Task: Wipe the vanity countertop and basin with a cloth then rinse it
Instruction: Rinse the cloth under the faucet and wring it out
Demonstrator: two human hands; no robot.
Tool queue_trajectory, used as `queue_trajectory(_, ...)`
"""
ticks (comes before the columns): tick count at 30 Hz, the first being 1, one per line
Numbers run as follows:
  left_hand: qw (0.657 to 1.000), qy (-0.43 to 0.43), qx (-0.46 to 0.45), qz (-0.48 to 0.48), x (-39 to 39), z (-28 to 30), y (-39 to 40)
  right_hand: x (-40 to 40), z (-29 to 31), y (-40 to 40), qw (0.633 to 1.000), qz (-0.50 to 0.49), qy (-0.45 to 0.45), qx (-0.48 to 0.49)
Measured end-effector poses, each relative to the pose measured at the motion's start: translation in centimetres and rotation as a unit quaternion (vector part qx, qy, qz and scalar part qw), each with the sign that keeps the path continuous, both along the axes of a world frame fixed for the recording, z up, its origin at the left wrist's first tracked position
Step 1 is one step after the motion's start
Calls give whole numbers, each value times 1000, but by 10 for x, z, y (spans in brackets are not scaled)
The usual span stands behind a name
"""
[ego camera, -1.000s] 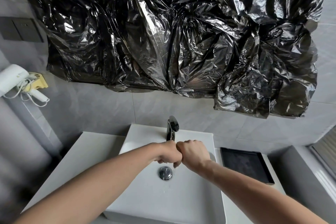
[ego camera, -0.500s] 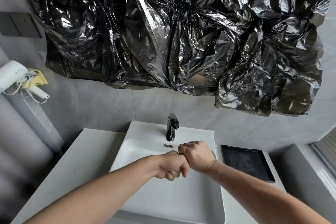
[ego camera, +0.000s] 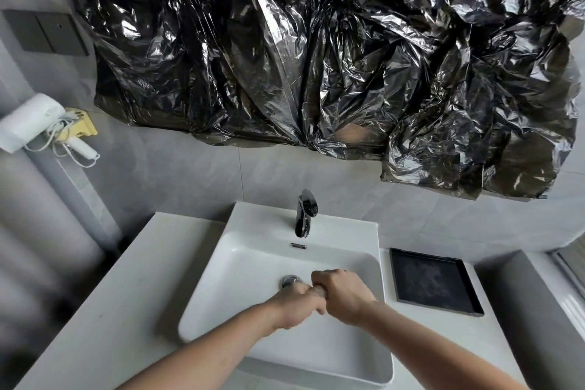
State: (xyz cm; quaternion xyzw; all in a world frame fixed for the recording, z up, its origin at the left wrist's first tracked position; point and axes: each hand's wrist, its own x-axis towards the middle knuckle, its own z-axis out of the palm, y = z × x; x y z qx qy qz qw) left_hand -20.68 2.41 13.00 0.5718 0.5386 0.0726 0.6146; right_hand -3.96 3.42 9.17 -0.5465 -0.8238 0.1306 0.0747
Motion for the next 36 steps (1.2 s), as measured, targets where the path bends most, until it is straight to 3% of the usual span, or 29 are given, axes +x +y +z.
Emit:
queue_trajectory(5, 997, -35, 56, 34, -33, 6, -3, 4, 17, -27, 973, -86, 197, -84)
queue_trajectory(8, 984, -28, 170, 41, -45, 7, -14, 4, 30, -53, 938, -126, 297, -127)
queue_trajectory(14, 960, -48, 258, 99, -59, 1, -36, 0, 37, -94, 863, -158, 442, -188)
queue_trajectory(20, 949, -49, 300, 81, -67, 7, -55, -3, 34, -114, 826, -270, 471, -150)
queue_trajectory(23, 947, -27, 320, 24, -71, 3, -60, -9, 36, -119, 810, -271, 499, -150)
queue_trajectory(27, 966, -23, 257, -12, -67, 8, -71, -16, 41, -124, 774, -278, 548, -155)
queue_trajectory(31, 942, 27, 334, 17, -60, 4, -78, -16, 44, -127, 736, -289, 587, -177)
queue_trajectory(33, 927, 46, 371, 25, -59, 1, -79, -14, 44, -130, 730, -290, 591, -184)
queue_trajectory(36, 923, 15, 380, 54, -60, 2, -79, -8, 44, -136, 752, -289, 568, -168)
